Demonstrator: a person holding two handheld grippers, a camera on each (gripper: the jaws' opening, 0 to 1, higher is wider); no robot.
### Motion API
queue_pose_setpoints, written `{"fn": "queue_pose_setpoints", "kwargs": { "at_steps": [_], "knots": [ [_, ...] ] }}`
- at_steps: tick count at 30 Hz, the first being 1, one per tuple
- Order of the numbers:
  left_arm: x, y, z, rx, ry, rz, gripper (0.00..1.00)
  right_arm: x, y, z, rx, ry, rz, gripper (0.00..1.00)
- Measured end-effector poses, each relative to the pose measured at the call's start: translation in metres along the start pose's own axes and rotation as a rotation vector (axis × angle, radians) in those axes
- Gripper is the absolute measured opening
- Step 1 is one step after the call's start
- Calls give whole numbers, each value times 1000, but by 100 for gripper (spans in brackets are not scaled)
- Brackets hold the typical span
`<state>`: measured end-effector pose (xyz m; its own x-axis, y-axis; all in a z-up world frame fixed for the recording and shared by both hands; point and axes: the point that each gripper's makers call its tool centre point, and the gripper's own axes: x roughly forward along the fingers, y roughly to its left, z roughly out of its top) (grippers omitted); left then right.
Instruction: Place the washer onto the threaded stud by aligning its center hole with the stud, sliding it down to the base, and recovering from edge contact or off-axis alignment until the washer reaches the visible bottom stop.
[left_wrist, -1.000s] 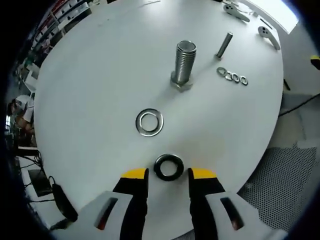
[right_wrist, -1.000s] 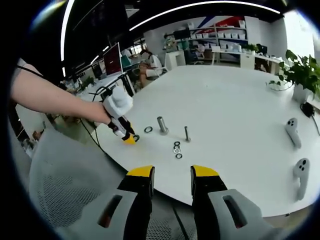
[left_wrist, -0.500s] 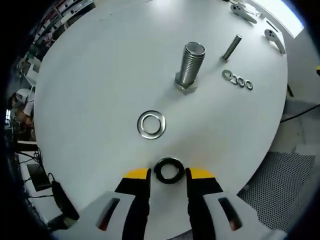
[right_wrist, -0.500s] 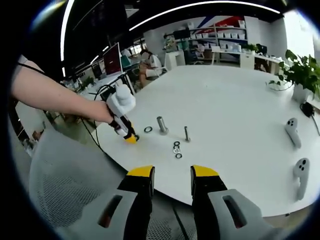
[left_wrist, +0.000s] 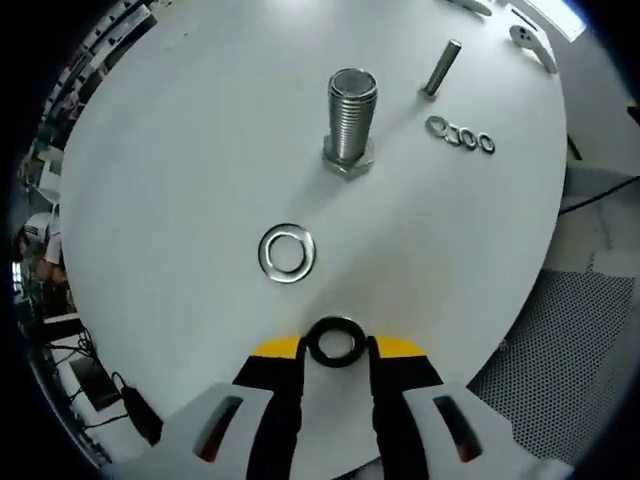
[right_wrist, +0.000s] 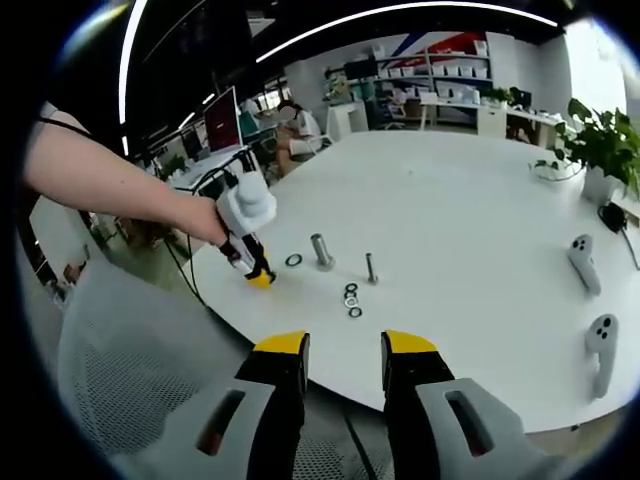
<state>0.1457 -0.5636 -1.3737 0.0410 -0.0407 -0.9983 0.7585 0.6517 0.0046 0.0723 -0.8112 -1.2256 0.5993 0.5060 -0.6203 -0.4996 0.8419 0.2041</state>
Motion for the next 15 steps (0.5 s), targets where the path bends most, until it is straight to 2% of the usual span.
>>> {"fn": "queue_pose_setpoints", "kwargs": {
  "at_steps": [2, 12, 15],
  "knots": [
    [0, -1, -1, 14, -4, 1, 25, 0, 0, 0, 2, -2, -1, 31],
    [-1, 0, 0, -27, -24, 10, 21, 0, -1, 0, 2, -1, -3, 30],
    [-3, 0, -1, -12, -37, 8, 20, 0, -1, 0, 1, -2, -2, 30]
  ]
}}
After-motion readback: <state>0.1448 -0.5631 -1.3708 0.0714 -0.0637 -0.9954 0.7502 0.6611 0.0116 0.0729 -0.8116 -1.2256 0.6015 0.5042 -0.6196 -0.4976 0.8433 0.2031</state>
